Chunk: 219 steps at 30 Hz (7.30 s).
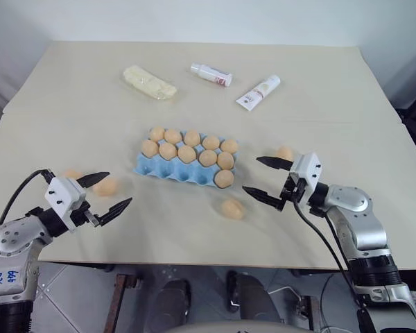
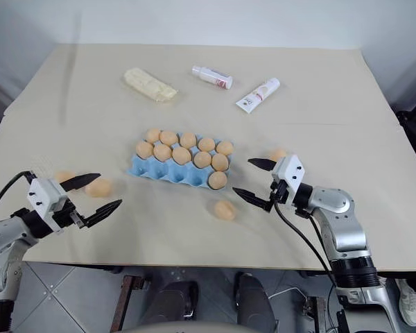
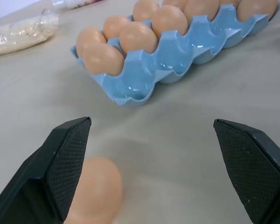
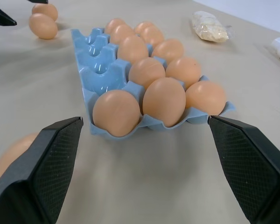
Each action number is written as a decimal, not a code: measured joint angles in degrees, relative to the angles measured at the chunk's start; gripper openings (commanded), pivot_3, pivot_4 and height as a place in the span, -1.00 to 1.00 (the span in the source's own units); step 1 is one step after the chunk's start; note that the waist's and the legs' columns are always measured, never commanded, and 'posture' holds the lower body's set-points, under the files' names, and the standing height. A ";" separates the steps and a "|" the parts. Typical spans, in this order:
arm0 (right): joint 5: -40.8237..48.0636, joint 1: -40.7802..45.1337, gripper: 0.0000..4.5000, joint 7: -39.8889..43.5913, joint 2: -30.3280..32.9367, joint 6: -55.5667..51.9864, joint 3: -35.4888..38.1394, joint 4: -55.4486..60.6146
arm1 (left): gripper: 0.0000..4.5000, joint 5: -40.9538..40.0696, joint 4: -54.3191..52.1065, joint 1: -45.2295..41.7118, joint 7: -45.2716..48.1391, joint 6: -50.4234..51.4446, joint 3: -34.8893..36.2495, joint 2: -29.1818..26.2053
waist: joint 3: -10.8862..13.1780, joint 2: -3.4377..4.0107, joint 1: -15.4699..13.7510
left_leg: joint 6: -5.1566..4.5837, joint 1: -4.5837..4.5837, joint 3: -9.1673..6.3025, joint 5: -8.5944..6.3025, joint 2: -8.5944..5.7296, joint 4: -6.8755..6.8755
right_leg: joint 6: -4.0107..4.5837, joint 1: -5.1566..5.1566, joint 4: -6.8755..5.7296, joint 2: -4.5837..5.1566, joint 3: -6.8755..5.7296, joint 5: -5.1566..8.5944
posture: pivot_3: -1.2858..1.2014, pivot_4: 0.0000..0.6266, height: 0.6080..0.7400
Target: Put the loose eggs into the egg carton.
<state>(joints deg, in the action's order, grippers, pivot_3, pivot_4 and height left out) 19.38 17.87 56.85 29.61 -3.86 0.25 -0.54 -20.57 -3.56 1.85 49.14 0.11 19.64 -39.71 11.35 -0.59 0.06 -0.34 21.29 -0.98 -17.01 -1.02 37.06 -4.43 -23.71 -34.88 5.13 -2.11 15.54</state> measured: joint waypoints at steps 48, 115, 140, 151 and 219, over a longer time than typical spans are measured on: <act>-11.76 9.97 -0.11 -27.69 -6.33 -3.12 2.51 -19.34 | 1.00 -0.58 -9.30 -1.16 1.20 3.59 -11.28 5.08 | 0.02 0.07 0.20 | -0.11 -0.06 0.98 -0.15 0.32 0.08 | -0.08 -0.32 -0.04 -0.53 1.03 -0.26 | 0.03 -0.52 1.00; 3.25 -10.76 0.99 0.35 4.93 -13.17 -2.74 16.36 | 1.00 -2.74 -0.71 -4.98 6.73 4.95 -11.30 3.49 | -0.07 -0.14 0.50 | 0.01 -0.10 1.56 -0.28 0.68 0.28 | 0.09 -0.75 -0.53 -0.85 1.53 -0.25 | 0.03 -0.52 1.00; 4.37 4.14 -0.15 -1.45 -4.19 -23.32 -12.53 14.72 | 1.00 -4.36 -10.73 7.73 -1.13 7.86 -0.30 3.00 | -0.09 -0.19 0.39 | 0.03 -0.01 1.52 -0.33 0.69 0.09 | 0.11 -0.81 -0.26 -0.76 1.43 -0.24 | 0.03 -0.52 1.00; -8.52 28.61 -0.15 -16.29 -23.40 -17.59 -19.82 -10.87 | 1.00 -5.01 -9.59 10.43 -3.34 7.44 3.00 4.75 | -0.16 -0.29 1.78 | 0.14 0.06 1.48 -0.32 0.68 0.01 | 0.24 -0.97 -0.40 -0.74 1.32 -0.18 | 0.03 -0.52 1.00; 3.03 -4.91 1.00 9.26 -0.91 5.13 -4.42 4.57 | 0.20 3.37 -1.07 3.18 -20.64 10.53 1.63 11.90 | -0.29 -0.53 0.06 | 0.09 -0.05 1.62 -0.48 0.78 0.12 | 0.15 -0.73 -0.19 -0.71 1.18 -0.22 | 0.03 -0.52 1.00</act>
<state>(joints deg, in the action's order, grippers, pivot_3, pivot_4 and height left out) 22.41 12.96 66.11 28.70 1.27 -4.17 4.02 -17.20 -4.64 5.04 28.50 10.63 21.28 -27.81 11.06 -1.12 0.12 -0.26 21.24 0.64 -17.49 -0.24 37.18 -4.28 -24.44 -35.06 4.42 -0.93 15.32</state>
